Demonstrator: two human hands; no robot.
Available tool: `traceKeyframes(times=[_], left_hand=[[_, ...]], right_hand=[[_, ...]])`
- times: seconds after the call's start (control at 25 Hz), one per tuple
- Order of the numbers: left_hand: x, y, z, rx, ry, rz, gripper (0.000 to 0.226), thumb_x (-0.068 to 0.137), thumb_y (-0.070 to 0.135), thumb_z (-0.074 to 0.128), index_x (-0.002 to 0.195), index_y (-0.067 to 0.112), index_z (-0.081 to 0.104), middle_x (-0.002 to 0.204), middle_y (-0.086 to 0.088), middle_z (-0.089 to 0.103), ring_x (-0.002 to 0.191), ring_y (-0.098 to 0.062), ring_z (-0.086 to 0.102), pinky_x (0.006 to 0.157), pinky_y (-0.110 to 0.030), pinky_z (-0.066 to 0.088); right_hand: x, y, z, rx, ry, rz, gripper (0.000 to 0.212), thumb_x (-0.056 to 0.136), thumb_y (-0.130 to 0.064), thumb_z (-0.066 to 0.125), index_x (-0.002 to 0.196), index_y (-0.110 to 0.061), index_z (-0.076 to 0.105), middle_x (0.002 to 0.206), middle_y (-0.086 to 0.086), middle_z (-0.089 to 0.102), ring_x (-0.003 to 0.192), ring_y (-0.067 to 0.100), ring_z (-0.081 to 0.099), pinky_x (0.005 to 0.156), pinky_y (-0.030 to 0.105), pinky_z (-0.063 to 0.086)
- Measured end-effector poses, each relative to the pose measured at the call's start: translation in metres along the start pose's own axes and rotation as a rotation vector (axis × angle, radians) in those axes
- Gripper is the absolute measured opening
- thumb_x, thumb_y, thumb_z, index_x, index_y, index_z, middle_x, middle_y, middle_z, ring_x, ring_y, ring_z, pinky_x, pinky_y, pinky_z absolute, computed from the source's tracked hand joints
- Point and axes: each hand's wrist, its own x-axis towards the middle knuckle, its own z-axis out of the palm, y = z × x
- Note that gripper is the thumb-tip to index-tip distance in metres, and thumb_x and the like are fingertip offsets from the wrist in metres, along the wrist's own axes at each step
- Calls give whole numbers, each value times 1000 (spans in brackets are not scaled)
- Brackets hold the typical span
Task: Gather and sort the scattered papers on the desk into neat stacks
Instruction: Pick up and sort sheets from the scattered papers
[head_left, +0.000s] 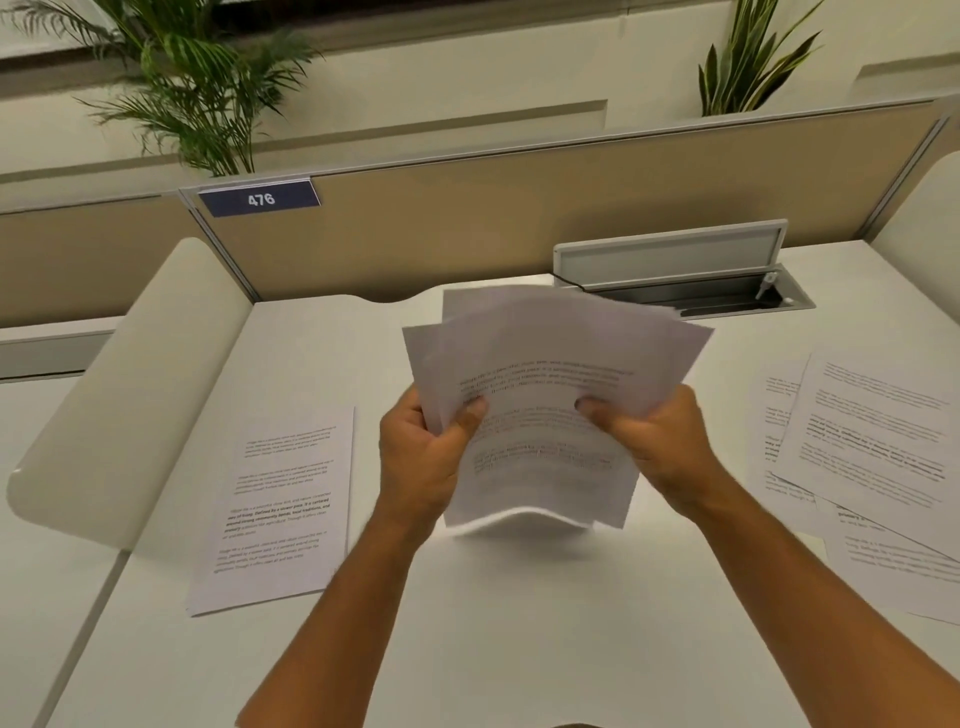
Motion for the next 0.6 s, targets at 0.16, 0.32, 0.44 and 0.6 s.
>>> traceKeyframes(times=[0.16,0.32,0.44,0.6], left_hand=[[4,18,-2,-51,-25,117,27,94,29,77,113,47,74,114,12,80,104,-20,77,77,-27,66],[-3,2,-5,-22,31,88,31,88,29,83,114,41,72,111,15,77,106,-13,74,77,-19,63],[-9,-13,-4,-10,4,75,27,85,38,83,109,35,72,106,14,73,102,-10,70,70,-19,60],[-16,-34,0,-47,14,7,26,90,29,79,109,45,73,109,11,77,105,-10,72,79,-23,61]], right_hand=[[2,-27,0,23,22,-129,41,78,-30,87,109,-55,74,110,-16,79,99,12,76,70,19,62],[-2,-9,3,-25,21,-84,54,65,-48,93,115,-48,73,108,-14,77,102,12,74,77,27,64],[-6,10,3,-89,-18,-40,71,62,-64,92,126,-43,68,106,-16,73,104,9,69,77,29,65],[-7,30,-2,-36,0,33,70,58,-48,98,122,-35,72,113,-15,74,105,10,70,80,27,62]])
